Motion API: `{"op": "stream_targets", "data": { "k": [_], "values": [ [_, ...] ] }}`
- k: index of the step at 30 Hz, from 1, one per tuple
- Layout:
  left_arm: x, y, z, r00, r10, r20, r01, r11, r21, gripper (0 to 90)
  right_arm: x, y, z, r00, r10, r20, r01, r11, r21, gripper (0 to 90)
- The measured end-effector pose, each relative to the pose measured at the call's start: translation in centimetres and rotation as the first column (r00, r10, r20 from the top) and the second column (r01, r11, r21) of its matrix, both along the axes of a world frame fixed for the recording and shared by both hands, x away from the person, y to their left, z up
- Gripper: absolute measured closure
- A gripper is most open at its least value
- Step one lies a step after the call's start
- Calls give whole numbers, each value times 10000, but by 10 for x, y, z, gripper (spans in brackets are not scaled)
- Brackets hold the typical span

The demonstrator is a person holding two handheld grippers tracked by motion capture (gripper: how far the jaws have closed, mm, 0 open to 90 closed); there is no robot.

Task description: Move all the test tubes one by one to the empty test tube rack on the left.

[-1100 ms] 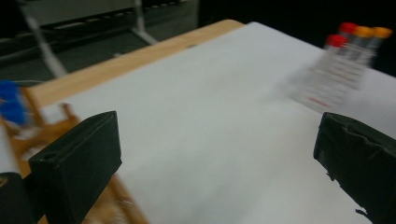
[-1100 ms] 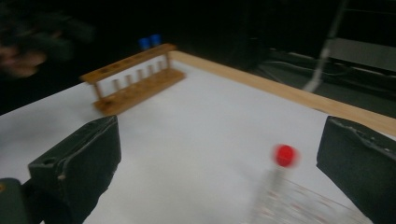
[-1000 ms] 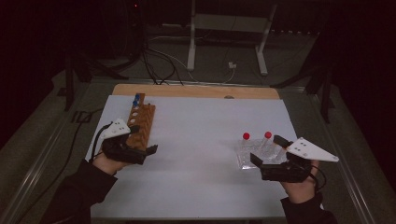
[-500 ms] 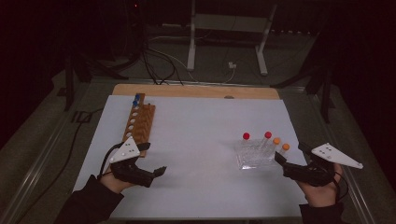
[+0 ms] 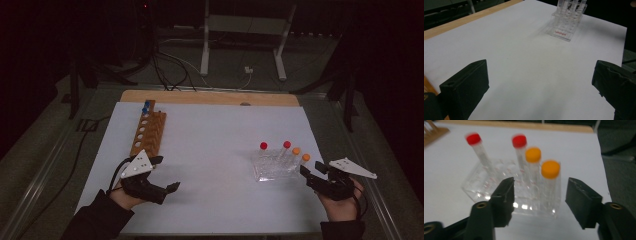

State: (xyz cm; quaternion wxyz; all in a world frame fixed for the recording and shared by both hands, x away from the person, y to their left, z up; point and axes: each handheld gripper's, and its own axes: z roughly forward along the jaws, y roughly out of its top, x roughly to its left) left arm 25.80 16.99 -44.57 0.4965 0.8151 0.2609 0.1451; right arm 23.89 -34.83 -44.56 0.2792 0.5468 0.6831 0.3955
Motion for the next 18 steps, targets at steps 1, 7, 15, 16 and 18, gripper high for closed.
{"op": "stream_targets", "data": {
  "k": [1,7,15,16,18],
  "values": [
    [0,0,0,10000,16,14,-16,10000,11,17,2,0,-3,10000,-11,-98,10,10000,-83,443],
    [0,1,0,10000,50,18,-50,10000,-76,17,10,1,-10,9994,-21,-343,24,10000,71,550],
    [0,1,0,10000,64,51,-64,10000,-35,17,25,2,-18,9968,-275,-751,263,9995,-166,632],
    [0,1,0,9999,100,49,-100,9999,-42,18,26,3,-19,9965,-269,-786,254,9995,-206,639],
    [1,1,0,10000,84,29,-84,9999,-60,17,28,4,-20,9962,-316,-817,292,9991,-296,653]
  ]
}}
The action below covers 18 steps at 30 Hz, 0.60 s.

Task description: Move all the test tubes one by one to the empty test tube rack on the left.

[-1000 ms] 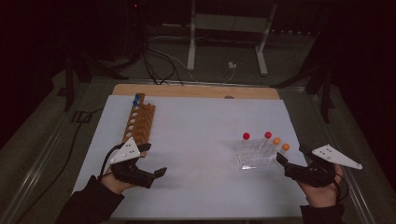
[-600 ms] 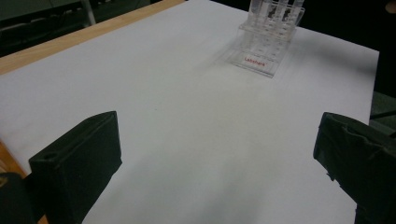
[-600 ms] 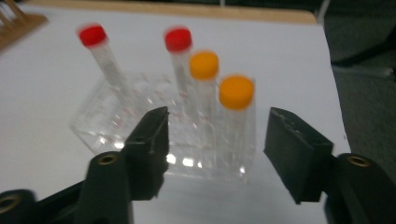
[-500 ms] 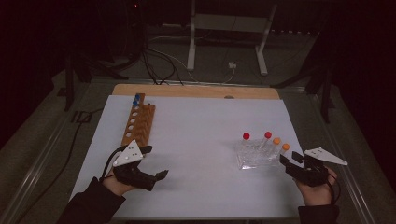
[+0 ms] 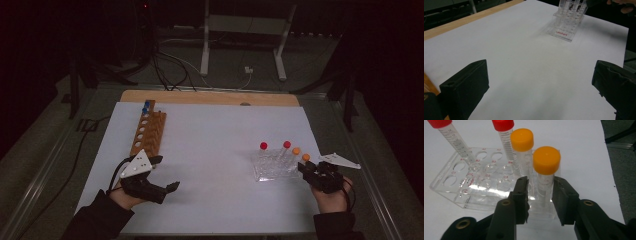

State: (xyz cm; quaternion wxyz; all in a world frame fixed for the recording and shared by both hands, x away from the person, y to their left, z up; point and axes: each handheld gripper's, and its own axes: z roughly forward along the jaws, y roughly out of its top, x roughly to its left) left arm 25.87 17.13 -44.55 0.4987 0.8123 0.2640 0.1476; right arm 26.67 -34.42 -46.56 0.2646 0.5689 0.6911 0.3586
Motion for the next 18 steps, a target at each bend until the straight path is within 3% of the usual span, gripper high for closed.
{"op": "stream_targets", "data": {
  "k": [9,18],
  "values": [
    [0,0,0,10000,14,29,-14,10000,30,18,5,3,-1,9997,-225,44,227,9985,-488,731],
    [0,1,-1,10000,7,-5,-7,10000,9,18,4,1,3,9995,-236,195,244,9988,-416,745]
  ]
}}
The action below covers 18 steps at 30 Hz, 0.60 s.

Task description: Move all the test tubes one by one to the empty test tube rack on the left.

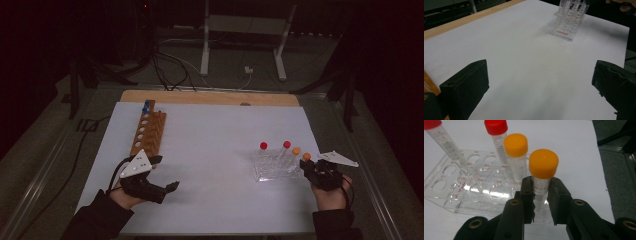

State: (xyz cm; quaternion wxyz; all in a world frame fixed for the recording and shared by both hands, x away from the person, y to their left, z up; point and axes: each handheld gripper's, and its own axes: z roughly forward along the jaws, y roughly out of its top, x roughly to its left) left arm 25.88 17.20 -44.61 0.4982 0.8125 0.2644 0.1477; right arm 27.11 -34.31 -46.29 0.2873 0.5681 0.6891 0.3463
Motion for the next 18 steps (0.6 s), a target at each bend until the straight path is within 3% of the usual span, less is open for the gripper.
{"op": "stream_targets", "data": {
  "k": [11,18],
  "values": [
    [0,1,0,10000,-27,-15,27,10000,-19,18,-16,1,30,9960,81,893,-61,9997,-227,746],
    [-1,0,3,9999,-124,-13,124,9999,-96,18,-34,5,53,9877,305,1532,-267,9993,-269,746]
  ]
}}
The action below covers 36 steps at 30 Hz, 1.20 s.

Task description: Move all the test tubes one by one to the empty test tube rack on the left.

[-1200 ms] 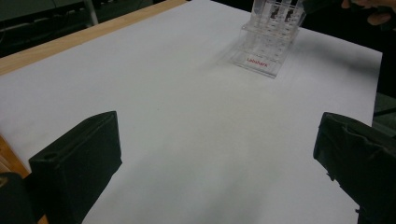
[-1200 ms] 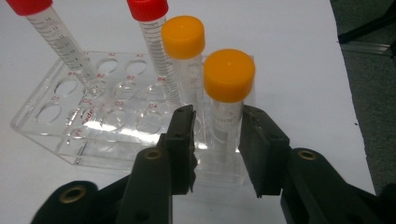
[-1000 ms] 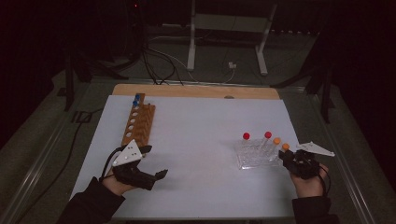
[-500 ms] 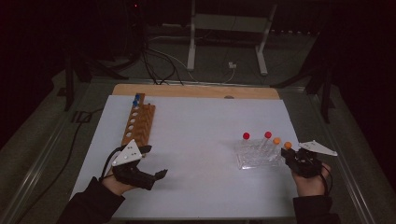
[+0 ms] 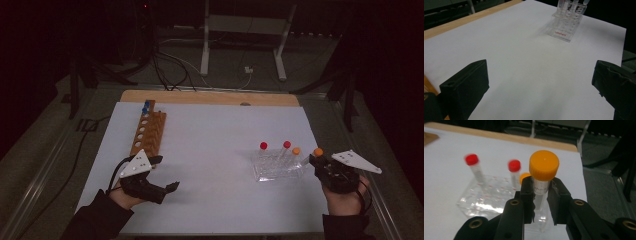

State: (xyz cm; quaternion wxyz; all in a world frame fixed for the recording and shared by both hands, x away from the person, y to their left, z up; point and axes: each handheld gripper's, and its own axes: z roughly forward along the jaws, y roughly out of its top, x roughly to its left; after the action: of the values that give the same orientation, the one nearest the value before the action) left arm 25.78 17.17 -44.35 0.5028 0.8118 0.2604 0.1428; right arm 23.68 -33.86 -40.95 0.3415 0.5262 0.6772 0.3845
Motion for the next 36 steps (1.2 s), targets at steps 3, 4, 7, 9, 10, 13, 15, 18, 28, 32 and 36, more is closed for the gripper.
{"op": "stream_targets", "data": {
  "k": [3,4,7,9,10,13,15,18,28,32,36],
  "values": [
    [-1,-1,1,10000,-87,-12,87,10000,-42,18,-7,9,8,9990,423,139,-424,9991,43,746],
    [-1,-2,2,9999,-146,-25,146,9999,-28,18,-8,13,10,9980,610,167,-611,9981,43,746],
    [-2,-5,2,9997,-252,-42,252,9997,-33,18,-11,28,13,9919,1256,171,-1258,9919,144,745],
    [-2,-6,3,9994,-329,-58,329,9995,-20,18,-10,38,13,9854,1700,132,-1703,9852,221,745],
    [-2,-8,3,9993,-376,-61,376,9993,-21,18,-10,44,13,9814,1914,108,-1917,9811,254,745],
    [-4,-10,3,9991,-409,-103,408,9991,-69,18,-8,63,11,9670,2547,5,-2547,9667,239,745],
    [-5,-11,3,9988,-469,-118,469,9989,-56,17,-6,73,9,9585,2850,-81,-2848,9584,205,745],
    [-5,-13,4,9978,-627,-207,625,9980,-138,18,-3,88,4,9436,3303,-232,-3301,9439,130,745],
    [-3,-35,13,9880,-1514,-288,1503,9879,-395,20,3,136,-15,8835,4599,-894,-4625,8866,-96,745],
    [0,-50,17,9805,-1953,-239,1942,9801,-408,21,3,152,-20,8567,5050,-1048,-5091,8606,-153,745],
    [2,-63,21,9725,-2324,-137,2316,9717,-462,28,3,167,-25,8301,5429,-1269,-5488,8358,-140,745]
  ]
}}
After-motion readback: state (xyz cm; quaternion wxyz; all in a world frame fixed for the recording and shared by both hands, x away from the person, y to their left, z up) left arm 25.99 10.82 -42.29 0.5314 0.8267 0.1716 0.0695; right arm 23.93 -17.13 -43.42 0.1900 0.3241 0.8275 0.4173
